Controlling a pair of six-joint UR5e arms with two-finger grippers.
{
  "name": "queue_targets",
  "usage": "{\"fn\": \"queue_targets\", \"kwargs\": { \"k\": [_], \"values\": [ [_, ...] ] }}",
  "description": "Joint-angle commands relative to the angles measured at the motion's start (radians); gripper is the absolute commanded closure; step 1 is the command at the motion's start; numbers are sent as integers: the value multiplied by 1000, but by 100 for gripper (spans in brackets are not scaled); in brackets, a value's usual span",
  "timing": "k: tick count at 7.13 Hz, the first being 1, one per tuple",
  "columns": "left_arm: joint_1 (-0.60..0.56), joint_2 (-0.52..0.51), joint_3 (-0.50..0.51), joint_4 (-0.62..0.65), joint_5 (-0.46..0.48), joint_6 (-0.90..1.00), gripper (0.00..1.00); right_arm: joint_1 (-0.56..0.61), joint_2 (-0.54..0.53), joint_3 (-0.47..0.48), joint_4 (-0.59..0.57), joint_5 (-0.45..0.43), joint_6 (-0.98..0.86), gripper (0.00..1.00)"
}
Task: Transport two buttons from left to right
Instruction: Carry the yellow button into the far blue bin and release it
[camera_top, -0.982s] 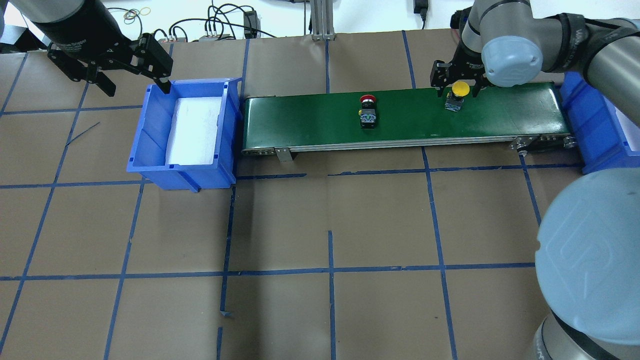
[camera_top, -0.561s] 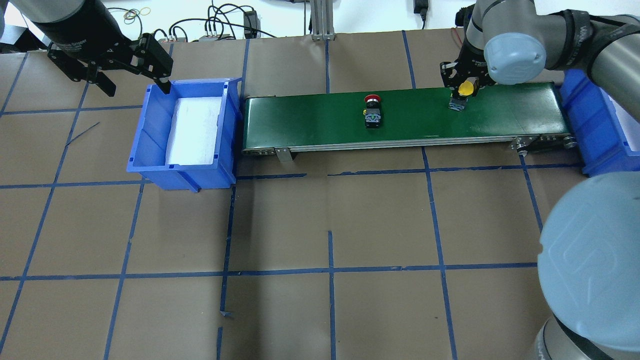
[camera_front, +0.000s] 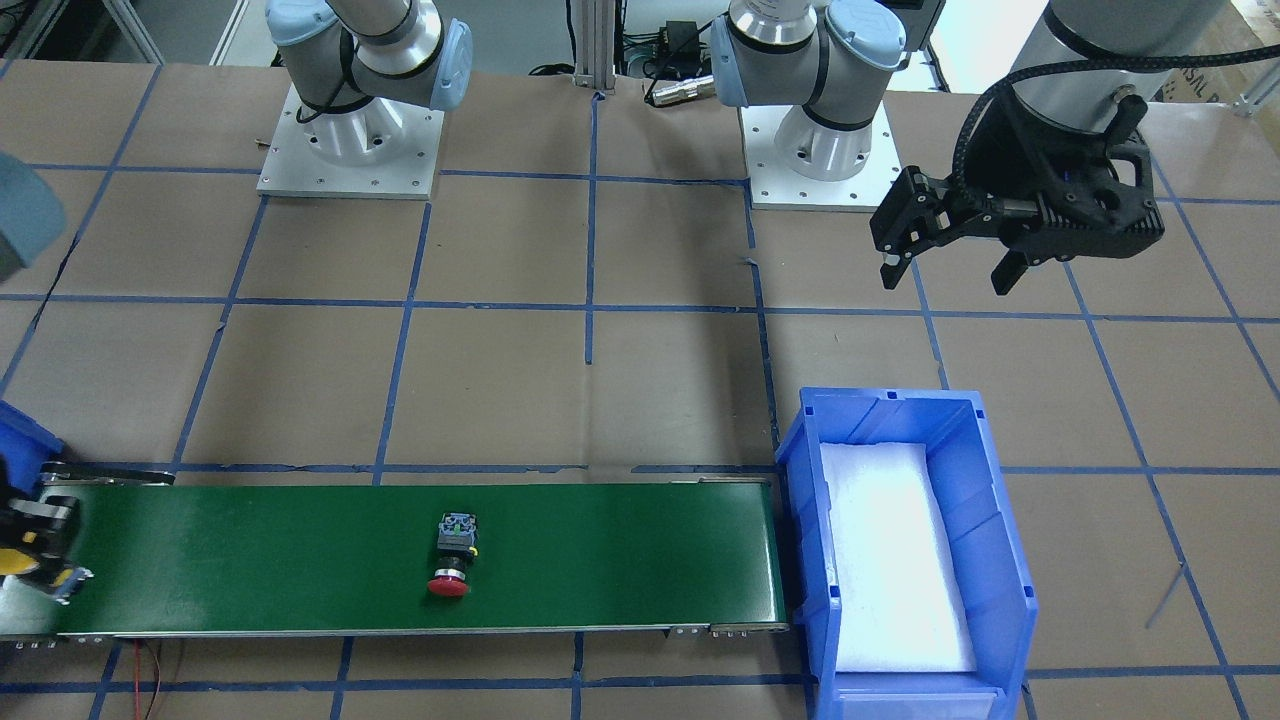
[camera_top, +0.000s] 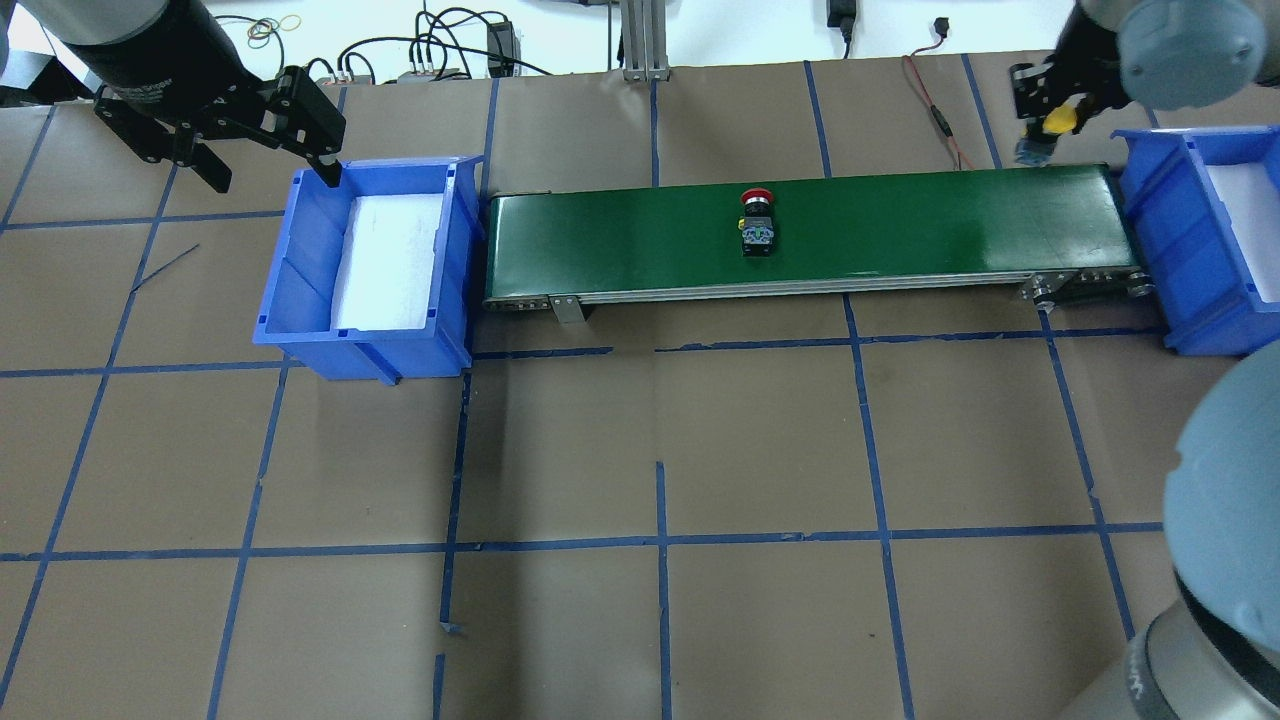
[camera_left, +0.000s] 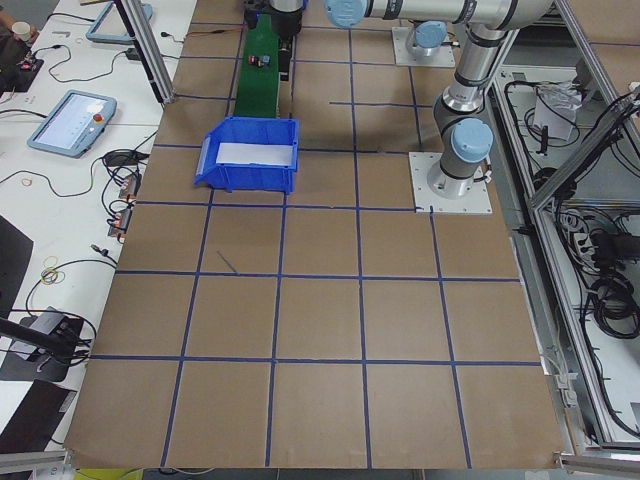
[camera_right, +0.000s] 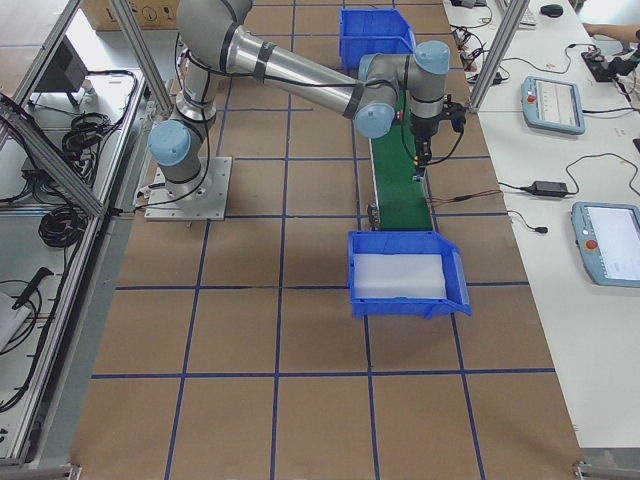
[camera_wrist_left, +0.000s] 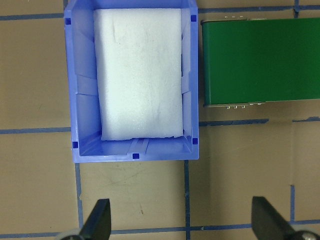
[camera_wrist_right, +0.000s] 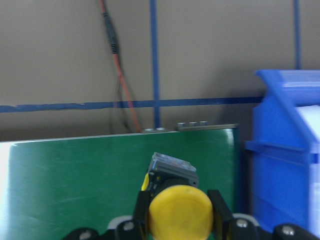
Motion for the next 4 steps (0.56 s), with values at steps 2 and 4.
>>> {"fn": "queue_targets", "kwargs": {
  "k": [2, 4],
  "values": [
    [0, -3, 1, 0, 1, 0, 0, -287, 6, -63, -4, 94, -411, 64],
    [0, -3, 1, 2, 1, 0, 0, -361, 70, -57, -33, 148, -567, 63]
  ]
}}
